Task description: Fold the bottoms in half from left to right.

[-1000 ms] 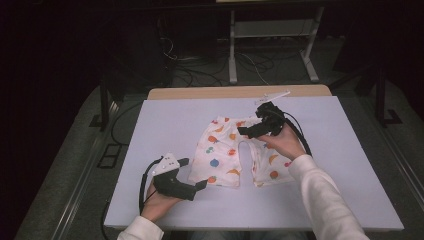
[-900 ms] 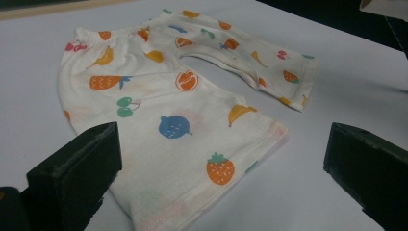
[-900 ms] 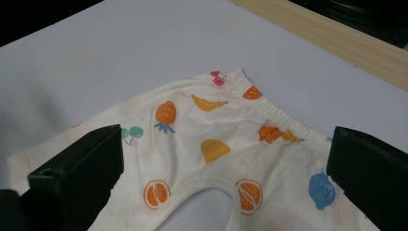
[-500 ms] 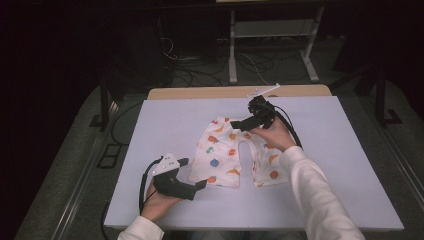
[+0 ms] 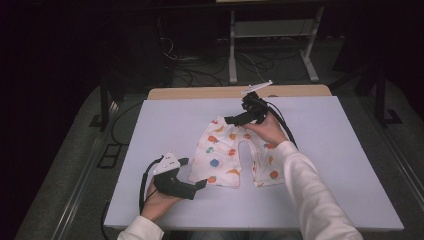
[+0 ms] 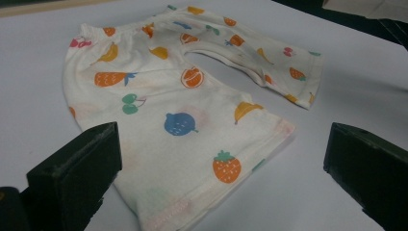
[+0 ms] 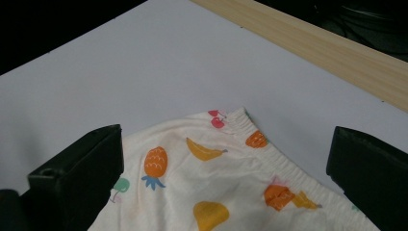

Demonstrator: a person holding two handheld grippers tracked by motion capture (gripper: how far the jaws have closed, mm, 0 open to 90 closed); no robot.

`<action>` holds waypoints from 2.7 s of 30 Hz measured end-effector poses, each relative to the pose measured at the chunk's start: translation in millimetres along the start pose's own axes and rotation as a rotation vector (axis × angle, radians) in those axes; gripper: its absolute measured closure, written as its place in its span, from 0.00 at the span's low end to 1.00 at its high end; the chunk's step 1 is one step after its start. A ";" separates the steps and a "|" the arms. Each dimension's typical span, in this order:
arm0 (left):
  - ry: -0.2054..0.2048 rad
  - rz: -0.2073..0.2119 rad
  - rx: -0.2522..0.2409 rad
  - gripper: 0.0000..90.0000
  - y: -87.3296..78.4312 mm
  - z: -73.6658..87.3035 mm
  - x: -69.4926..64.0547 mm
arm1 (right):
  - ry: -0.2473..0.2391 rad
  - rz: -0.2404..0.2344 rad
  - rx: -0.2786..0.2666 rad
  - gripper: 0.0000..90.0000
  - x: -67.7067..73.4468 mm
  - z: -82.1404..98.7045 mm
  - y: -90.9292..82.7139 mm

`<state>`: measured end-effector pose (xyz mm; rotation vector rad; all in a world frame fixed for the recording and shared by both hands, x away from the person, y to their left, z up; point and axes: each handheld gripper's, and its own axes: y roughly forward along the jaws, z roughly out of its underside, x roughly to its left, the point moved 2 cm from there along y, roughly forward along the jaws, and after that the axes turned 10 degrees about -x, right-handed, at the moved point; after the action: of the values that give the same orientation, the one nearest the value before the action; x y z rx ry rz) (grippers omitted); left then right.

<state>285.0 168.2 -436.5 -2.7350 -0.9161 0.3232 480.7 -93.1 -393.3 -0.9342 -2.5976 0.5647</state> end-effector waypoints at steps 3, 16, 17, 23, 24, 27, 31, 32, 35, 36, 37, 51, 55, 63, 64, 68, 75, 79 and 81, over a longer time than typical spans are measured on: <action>0.002 0.004 0.006 0.00 0.9 0.1 -0.3 | -0.015 -0.001 0.005 0.00 0.4 -2.4 7.8; -0.004 0.006 -0.001 0.00 1.0 -0.3 -0.3 | -0.020 -0.024 0.028 0.00 9.2 -7.2 41.1; -0.002 0.007 0.000 0.00 0.9 -0.4 -0.4 | -0.024 -0.029 0.033 0.00 11.7 -7.1 45.7; -0.002 0.008 0.000 0.00 1.0 -0.4 -0.4 | -0.023 -0.035 0.041 0.00 13.7 -8.7 57.4; -0.003 0.009 0.000 0.00 1.0 -0.4 -0.5 | -0.025 -0.036 0.043 0.00 13.8 -9.1 59.4; -0.004 0.008 -0.001 0.00 1.2 -0.3 -0.3 | -0.017 -0.035 0.049 0.00 13.5 -10.1 65.7; -0.007 0.011 -0.004 0.00 1.0 -0.6 -0.6 | -0.002 -0.034 0.064 0.04 10.7 -12.4 71.3; -0.007 0.012 -0.004 0.00 1.0 -0.6 -0.7 | 0.003 -0.028 0.061 0.05 9.7 -13.5 72.4; -0.007 0.014 -0.004 0.00 1.0 -0.6 -0.8 | 0.012 -0.005 0.045 0.11 4.5 -16.1 74.5; -0.007 0.015 -0.004 0.00 0.9 -0.7 -0.9 | 0.012 -0.005 0.045 0.11 4.5 -16.1 74.5; -0.007 0.016 -0.005 0.00 0.9 -0.6 -0.9 | 0.027 -0.001 0.053 0.12 1.2 -16.9 76.4; -0.011 0.021 -0.005 0.00 1.3 -0.5 -1.2 | 0.055 0.044 0.090 0.29 -4.0 -13.7 96.5; -0.012 0.023 -0.005 0.00 1.6 -0.4 -1.3 | 0.075 0.069 0.123 0.40 -9.7 -6.6 100.6; -0.032 0.022 -0.016 0.00 1.0 -0.4 0.5 | 0.103 0.072 0.164 0.59 -10.3 -0.8 105.3; -0.037 0.022 -0.016 0.00 1.1 -0.2 1.0 | 0.110 0.071 0.169 0.63 -10.3 -0.2 105.7; -0.048 0.019 -0.024 0.00 0.5 -0.2 1.8 | 0.114 0.094 0.186 0.79 -9.3 -0.7 104.1; -0.057 0.016 -0.022 0.00 0.8 0.5 2.6 | 0.115 0.122 0.210 0.88 -8.9 -0.2 105.6; -0.057 0.011 -0.012 0.00 2.5 1.5 3.5 | 0.130 0.142 0.233 0.95 -10.1 2.5 105.7; -0.057 0.009 -0.006 0.00 2.8 2.0 4.1 | 0.128 0.144 0.238 0.96 -9.4 2.7 105.7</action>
<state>289.3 168.8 -439.8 -2.7494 -0.9200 0.4024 542.6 -25.1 -446.3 -1.0454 -2.3018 0.8033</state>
